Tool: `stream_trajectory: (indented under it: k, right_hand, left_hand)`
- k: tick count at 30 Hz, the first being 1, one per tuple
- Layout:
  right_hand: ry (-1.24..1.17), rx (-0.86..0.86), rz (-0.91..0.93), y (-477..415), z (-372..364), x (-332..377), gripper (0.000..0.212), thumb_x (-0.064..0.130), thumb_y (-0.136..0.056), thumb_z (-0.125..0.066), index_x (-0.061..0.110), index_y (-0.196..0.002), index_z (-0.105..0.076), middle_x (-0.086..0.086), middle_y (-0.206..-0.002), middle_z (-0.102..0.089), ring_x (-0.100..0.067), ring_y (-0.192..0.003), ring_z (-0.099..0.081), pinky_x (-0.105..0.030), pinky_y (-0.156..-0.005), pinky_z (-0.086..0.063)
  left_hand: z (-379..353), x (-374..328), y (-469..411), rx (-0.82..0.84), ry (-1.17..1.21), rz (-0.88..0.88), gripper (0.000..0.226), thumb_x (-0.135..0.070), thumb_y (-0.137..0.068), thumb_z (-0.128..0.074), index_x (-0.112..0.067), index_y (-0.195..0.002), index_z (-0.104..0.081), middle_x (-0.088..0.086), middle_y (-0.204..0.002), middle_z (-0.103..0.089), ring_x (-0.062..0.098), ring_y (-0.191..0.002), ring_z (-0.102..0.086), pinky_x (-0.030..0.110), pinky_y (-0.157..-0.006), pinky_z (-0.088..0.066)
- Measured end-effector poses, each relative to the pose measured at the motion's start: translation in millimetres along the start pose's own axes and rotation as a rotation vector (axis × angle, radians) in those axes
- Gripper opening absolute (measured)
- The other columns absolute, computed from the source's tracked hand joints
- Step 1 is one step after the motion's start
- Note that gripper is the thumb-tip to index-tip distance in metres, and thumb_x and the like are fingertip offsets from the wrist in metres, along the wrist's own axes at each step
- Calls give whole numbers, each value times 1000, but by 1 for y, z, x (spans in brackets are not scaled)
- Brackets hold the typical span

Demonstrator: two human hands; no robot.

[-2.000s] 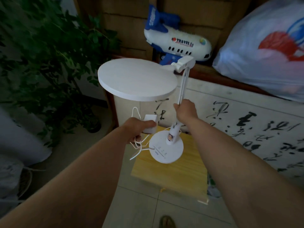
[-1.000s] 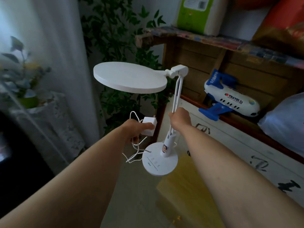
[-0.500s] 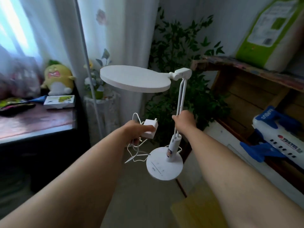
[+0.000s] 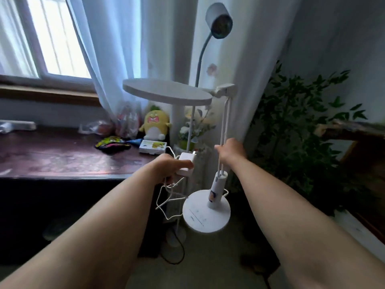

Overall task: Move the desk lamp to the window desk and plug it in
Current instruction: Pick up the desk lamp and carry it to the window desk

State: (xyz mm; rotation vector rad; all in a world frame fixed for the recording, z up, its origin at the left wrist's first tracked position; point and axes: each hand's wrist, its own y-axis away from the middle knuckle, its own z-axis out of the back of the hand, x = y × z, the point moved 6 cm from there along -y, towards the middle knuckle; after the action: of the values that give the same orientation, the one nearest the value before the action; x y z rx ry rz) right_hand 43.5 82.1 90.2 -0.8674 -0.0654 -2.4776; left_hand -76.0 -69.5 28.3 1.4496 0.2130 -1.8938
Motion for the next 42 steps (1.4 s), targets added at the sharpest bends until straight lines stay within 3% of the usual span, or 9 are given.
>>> stream_trajectory:
  k: [6, 12, 18, 23, 27, 29, 31, 35, 42]
  right_hand:
    - [-72, 54, 99, 7, -53, 118, 43, 32, -90, -60, 0, -117, -64, -21, -122, -65, -36, -113, -62, -37, -94, -50]
    - [-90, 80, 182, 23, -106, 236, 37, 32, -93, -57, 0, -111, -63, -17, -117, -66, -32, -109, -63, -29, -80, -45]
    - [-138, 107, 266, 33, -159, 338, 36, 33, -92, -58, -1, -102, -66, -20, -113, -68, -33, -107, -64, -33, -82, -48]
    - [-183, 191, 350, 40, -206, 407, 23, 28, -93, -58, 6, -89, -60, -15, -90, -63, -29, -93, -65, -29, -67, -39]
    - [-187, 212, 393, 32, -248, 451, 33, 31, -92, -59, -1, -96, -65, -17, -95, -67, -30, -87, -66, -26, -62, -37]
    - [-159, 234, 406, 26, -269, 469, 32, 31, -93, -59, 3, -77, -59, -10, -76, -59, -22, -65, -58, -23, -53, -33]
    - [-197, 267, 409, 12, -294, 486, 34, 30, -92, -60, 6, -69, -54, -6, -67, -52, -21, -65, -53, -26, -57, -36]
    - [-239, 304, 446, -22, -340, 525, 24, 30, -90, -63, 6, -87, -64, -12, -82, -59, -25, -75, -57, -29, -66, -40]
    - [-253, 372, 486, -98, -408, 594, 37, 30, -91, -61, -1, -110, -66, -18, -112, -68, -33, -104, -64, -34, -81, -46]
  left_hand:
    - [130, 19, 16, -134, 31, -24, 32, -31, -75, -75, -16, -59, -51, -7, -31, -39, 15, -35, -31, 17, -39, -26]
    - [258, 46, 28, -205, -3, -17, 32, -36, -65, -78, -13, -73, -57, 2, -55, -36, 15, -38, -32, 22, -43, -27]
    - [375, 64, 41, -321, 23, -26, 33, -26, -74, -76, -15, -72, -45, -1, -53, -35, 13, -39, -30, 19, -41, -26]
    - [444, 85, 43, -409, 45, -18, 32, -30, -74, -77, -14, -86, -52, -2, -56, -38, 12, -43, -35, 20, -42, -31]
    - [483, 104, 36, -454, 36, -10, 28, -33, -76, -76, -12, -85, -59, -2, -57, -41, 12, -42, -36, 19, -39, -30]
    - [503, 115, 27, -489, 17, 16, 25, -32, -78, -75, -13, -83, -60, -2, -55, -42, 12, -41, -37, 17, -36, -30]
    - [524, 126, 14, -522, 21, 41, 26, -31, -77, -75, -11, -86, -61, 1, -60, -47, 13, -44, -41, 17, -38, -34]
    - [564, 135, -20, -571, 47, 59, 40, -32, -72, -78, -8, -99, -61, 6, -71, -54, 16, -49, -47, 20, -42, -39]
    - [640, 118, -88, -691, 59, 42, 30, -20, -80, -74, -15, -62, -50, 1, -58, -48, 7, -28, -48, 12, -31, -34]
